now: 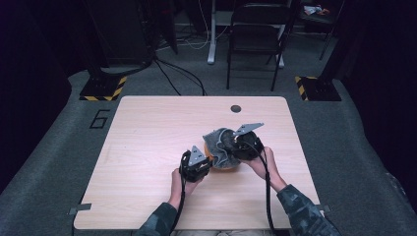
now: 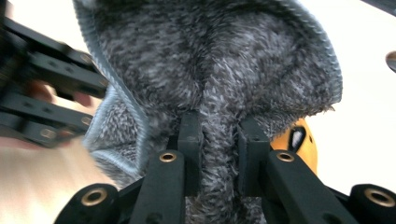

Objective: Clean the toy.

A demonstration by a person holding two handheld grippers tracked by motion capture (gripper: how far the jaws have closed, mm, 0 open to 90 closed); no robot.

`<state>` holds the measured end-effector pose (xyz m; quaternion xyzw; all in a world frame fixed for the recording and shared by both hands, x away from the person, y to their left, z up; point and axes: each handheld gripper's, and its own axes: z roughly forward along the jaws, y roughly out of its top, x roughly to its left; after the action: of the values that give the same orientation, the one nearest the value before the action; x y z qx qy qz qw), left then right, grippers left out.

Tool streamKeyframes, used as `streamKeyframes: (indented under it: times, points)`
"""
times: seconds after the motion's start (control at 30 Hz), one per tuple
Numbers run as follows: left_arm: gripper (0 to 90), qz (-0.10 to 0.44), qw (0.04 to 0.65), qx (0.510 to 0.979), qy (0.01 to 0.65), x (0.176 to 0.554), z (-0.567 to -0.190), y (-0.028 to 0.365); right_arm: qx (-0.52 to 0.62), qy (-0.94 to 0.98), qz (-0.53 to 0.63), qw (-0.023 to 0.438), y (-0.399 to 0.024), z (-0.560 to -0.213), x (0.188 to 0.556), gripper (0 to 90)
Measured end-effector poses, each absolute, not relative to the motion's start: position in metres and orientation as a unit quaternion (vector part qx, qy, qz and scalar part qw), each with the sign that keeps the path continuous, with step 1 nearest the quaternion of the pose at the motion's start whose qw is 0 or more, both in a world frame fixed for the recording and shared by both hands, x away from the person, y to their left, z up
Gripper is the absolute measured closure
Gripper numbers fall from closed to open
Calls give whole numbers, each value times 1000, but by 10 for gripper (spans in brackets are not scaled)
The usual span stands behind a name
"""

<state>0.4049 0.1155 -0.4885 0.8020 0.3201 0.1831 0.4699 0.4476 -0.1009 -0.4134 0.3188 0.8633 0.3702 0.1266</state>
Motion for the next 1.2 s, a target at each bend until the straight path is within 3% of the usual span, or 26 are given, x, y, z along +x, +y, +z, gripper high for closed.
streamKeyframes:
  times: [0.6, 1.07, 1.2]
  points:
    - [785, 183, 470, 803, 317, 405, -489, 116, 372, 861, 319, 138, -134, -428, 470, 750]
    - [783, 181, 470, 803, 319, 407, -489, 118, 441, 854, 245, 129, -161, -469, 496, 750]
    - [782, 179, 472, 800, 325, 407, -489, 119, 431, 854, 255, 142, -165, -457, 495, 751]
